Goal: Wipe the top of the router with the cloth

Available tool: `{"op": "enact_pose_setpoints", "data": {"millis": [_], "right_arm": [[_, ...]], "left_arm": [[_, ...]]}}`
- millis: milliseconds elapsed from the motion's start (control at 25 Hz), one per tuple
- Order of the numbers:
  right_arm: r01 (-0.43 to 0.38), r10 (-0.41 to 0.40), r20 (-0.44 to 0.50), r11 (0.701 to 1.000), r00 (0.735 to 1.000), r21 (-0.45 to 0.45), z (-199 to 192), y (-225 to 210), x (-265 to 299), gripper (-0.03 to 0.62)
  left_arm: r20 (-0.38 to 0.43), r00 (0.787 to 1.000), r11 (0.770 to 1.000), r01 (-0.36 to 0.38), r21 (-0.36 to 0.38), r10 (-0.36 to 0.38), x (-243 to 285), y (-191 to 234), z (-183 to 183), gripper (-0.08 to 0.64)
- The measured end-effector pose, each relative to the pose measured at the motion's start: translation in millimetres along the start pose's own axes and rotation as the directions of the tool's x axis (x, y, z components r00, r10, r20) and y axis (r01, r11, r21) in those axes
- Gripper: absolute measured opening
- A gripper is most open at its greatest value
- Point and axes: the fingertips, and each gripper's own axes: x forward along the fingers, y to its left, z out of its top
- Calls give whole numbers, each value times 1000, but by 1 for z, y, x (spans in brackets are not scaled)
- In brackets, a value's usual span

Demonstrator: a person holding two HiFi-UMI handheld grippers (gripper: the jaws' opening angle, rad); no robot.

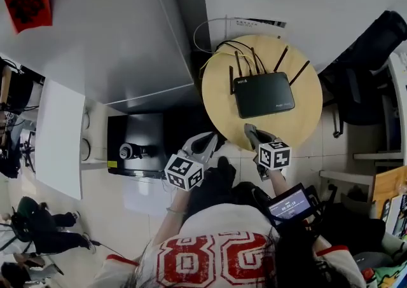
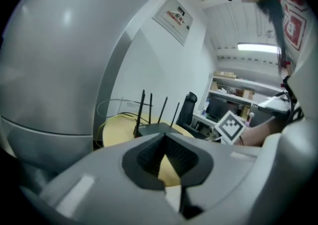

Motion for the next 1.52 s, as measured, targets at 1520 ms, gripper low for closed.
{"op": "enact_pose_setpoints", "data": {"millis": [1520], "right_arm": [[44,-63,383,997,921,58,-94,52,-222,43]], "left_arm": [[-109,955,947,290,138,-276,-60,-228,-74,-5]]}}
